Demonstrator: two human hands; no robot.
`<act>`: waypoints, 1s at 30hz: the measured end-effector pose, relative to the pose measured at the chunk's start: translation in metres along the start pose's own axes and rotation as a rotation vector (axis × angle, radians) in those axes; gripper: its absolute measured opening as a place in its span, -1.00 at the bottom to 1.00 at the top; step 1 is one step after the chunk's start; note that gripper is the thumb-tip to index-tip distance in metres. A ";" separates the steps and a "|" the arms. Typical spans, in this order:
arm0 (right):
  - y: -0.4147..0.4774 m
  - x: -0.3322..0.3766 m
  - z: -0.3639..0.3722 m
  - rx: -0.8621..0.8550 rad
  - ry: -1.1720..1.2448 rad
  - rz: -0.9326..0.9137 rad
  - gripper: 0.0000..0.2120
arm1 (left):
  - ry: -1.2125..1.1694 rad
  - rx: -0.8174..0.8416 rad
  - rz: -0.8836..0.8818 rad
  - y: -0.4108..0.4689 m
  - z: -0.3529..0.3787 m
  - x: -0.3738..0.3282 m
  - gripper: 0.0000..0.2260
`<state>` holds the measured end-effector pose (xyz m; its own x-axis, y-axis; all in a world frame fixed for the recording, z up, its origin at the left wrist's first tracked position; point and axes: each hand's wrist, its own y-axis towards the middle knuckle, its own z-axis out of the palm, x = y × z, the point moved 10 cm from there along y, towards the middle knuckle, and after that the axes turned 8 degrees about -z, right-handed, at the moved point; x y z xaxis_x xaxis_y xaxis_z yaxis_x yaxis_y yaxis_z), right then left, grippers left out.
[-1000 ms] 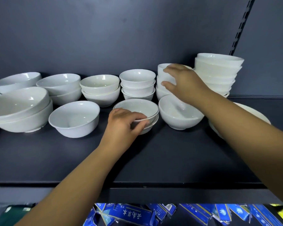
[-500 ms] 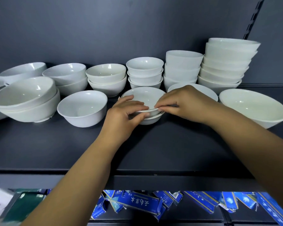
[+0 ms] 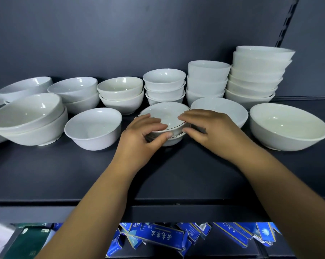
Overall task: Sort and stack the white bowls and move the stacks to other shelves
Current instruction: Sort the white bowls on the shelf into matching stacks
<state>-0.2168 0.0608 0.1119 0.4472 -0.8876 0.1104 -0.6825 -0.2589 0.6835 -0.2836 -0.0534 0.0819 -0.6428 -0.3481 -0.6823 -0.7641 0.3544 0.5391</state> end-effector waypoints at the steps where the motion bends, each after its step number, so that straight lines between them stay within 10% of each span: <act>1: -0.006 -0.005 -0.005 -0.038 -0.010 0.050 -0.74 | -0.008 -0.004 -0.006 0.000 -0.001 0.000 -0.57; 10: -0.109 -0.029 -0.102 -0.696 -0.204 0.448 -0.81 | 0.354 0.028 0.385 -0.013 0.020 -0.068 -0.66; 18: -0.161 -0.103 -0.099 -0.465 -0.053 0.913 -0.35 | 0.411 0.348 0.345 0.010 0.110 -0.112 -0.60; 30: -0.195 -0.127 -0.089 -0.673 0.461 1.019 -0.54 | 0.224 0.216 0.180 0.014 0.117 -0.092 -0.61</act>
<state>-0.0891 0.2580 0.0283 0.1512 -0.3237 0.9340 -0.4689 0.8083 0.3560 -0.2293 0.0851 0.0942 -0.7805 -0.4363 -0.4477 -0.6236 0.5941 0.5082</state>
